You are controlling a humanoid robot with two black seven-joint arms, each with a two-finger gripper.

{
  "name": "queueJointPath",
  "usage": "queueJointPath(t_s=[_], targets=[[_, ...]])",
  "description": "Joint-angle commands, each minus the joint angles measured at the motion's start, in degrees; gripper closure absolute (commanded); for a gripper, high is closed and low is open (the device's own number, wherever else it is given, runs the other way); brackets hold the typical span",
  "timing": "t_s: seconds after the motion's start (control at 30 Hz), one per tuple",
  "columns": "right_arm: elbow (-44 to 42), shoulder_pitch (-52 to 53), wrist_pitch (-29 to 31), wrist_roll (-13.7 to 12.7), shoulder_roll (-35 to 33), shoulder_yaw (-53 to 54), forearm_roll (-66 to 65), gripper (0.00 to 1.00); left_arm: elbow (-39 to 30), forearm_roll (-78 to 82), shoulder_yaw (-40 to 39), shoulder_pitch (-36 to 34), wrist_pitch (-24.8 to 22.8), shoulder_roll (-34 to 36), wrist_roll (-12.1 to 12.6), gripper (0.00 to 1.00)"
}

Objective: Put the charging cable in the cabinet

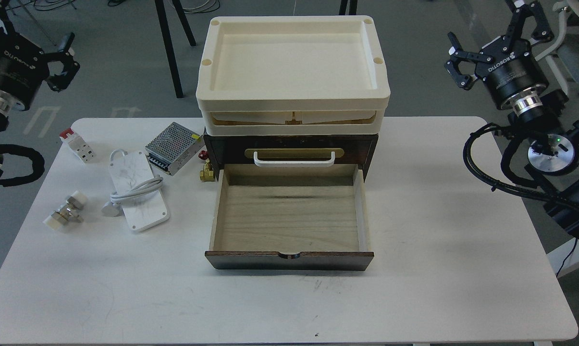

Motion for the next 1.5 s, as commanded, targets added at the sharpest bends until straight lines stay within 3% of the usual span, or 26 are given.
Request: queueJointPath(t_s=[0.0,0.17,0.27,0.37,0.5,0.6,0.7,0.83,1.03,1.13,1.27,1.47], targets=[[0.5,-0.6,0.0,0.0,-0.3,1.9,0.4,0.0,0.4,0.1,0.0,-0.2,0.0,-0.8,-0.1,0.0],[0.2,-1.5,0.0,-0.2,-0.1,6.7,0.3,0.0,2.0,-2.3,-1.6,-1.8,0.0,-0.4,-0.1,0.0],[0.4,-1.9,0.0,-0.3,-0.1,6.5,0.3,0.0,10.8,-10.2,-5.1,-1.2,0.0,-1.7,0.0,0.0],[0.4,-1.9,0.0,-0.3,0.0,6.8,0.3,0.0,9.8,-14.4,-6.3,-1.2,0.0,-5.4,-0.7,0.0],[0.0,-1.9,0.0,-0.2,0.0,7.2,0.3,0.0,-4.7,-15.0,-12.6,3.2,0.0,-4.5,-8.3,0.0],[-0.2,-2.2,0.0,-0.2,0.0,7.2,0.3,0.0,-22.6,-14.3,-17.3,7.4,0.0,-3.6,-9.2,0.0],[-0.3,-3.4,0.0,-0.1,-0.3,7.3,0.3,0.0,-36.5,-9.2,-17.4,10.4,0.0,2.4,-9.3,0.0],[-0.3,-5.5,0.0,0.0,-0.8,7.5,0.4,0.0,-46.4,10.5,-17.4,13.3,0.0,12.0,-9.8,0.0],[-0.3,-7.7,0.0,0.0,-0.9,8.4,0.5,0.0,-52.1,65.5,-16.7,20.2,0.0,22.9,-9.8,0.0],[-0.3,-7.8,0.0,0.0,-0.8,9.1,0.7,0.0,-51.7,92.2,-15.7,25.2,1.3,24.1,-9.8,0.0],[0.2,-7.7,0.0,0.0,-0.7,10.9,0.7,0.0,-50.0,118.4,-11.2,28.5,10.0,24.4,-9.8,0.0],[0.2,-7.8,0.0,0.0,-0.9,11.2,0.7,0.0,-35.3,126.9,-3.7,24.0,14.8,19.2,-9.8,0.0]])
